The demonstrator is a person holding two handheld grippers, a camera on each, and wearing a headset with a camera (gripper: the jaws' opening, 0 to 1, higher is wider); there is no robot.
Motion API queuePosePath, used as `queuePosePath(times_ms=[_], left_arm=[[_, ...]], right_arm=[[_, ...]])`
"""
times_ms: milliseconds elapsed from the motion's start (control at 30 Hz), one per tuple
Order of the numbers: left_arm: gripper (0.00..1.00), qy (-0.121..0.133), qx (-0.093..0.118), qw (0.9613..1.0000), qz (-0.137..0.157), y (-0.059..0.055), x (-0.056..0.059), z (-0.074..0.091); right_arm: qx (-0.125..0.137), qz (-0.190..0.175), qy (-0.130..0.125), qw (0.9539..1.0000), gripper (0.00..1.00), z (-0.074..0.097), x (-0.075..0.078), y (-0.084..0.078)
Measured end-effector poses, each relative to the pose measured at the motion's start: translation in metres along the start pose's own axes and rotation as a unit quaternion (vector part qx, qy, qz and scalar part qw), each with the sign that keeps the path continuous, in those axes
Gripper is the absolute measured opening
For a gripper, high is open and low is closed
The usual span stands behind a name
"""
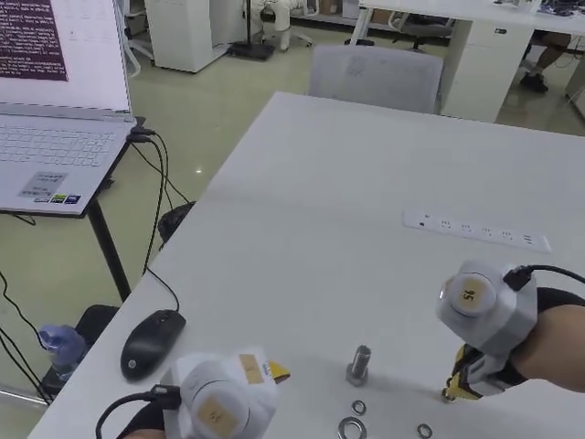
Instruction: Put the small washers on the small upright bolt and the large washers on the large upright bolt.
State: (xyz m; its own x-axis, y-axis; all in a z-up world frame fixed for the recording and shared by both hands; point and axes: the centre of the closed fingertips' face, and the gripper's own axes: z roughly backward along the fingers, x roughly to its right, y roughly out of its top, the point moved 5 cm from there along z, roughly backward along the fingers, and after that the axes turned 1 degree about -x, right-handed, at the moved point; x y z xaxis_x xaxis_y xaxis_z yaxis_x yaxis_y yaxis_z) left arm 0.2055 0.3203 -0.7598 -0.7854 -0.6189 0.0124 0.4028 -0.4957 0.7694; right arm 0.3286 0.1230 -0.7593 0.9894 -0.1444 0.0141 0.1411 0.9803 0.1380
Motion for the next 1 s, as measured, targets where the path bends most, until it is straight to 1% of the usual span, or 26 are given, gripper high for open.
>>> queuePosePath(times_ms=[267, 400, 500, 600, 700, 833, 1000], left_arm=[[0.74, 0.004, 0.002, 1.0000, 0.002, 0.001, -0.003, -0.002], [0.77, 0.004, 0.001, 1.0000, 0.004, 0.000, -0.004, -0.002], [0.81, 0.005, 0.001, 0.9999, 0.009, -0.001, -0.005, -0.003], [0.85, 0.003, 0.000, 0.9999, 0.012, -0.003, -0.004, -0.003], [0.87, 0.001, -0.005, 0.9999, 0.013, -0.006, -0.003, -0.004], [0.90, -0.001, -0.004, 0.9999, 0.016, -0.006, -0.002, -0.005], [0.91, -0.003, -0.005, 0.9998, 0.017, -0.006, -0.002, -0.007]], right_arm=[[0.000, -0.007, -0.016, 0.9998, 0.12, 0.007, 0.012, -0.009], [0.003, -0.013, -0.016, 0.9998, 0.12, 0.008, 0.016, -0.008], [0.005, -0.012, -0.019, 0.9997, 0.12, 0.006, 0.018, -0.008], [0.005, -0.012, -0.018, 0.9998, 0.12, 0.003, 0.020, -0.008], [0.008, -0.014, -0.015, 0.9998, 0.12, 0.001, 0.020, -0.006], [0.007, -0.014, -0.013, 0.9998, 0.13, -0.001, 0.020, -0.007], [0.009, -0.015, -0.009, 0.9998, 0.13, -0.004, 0.020, -0.006]])
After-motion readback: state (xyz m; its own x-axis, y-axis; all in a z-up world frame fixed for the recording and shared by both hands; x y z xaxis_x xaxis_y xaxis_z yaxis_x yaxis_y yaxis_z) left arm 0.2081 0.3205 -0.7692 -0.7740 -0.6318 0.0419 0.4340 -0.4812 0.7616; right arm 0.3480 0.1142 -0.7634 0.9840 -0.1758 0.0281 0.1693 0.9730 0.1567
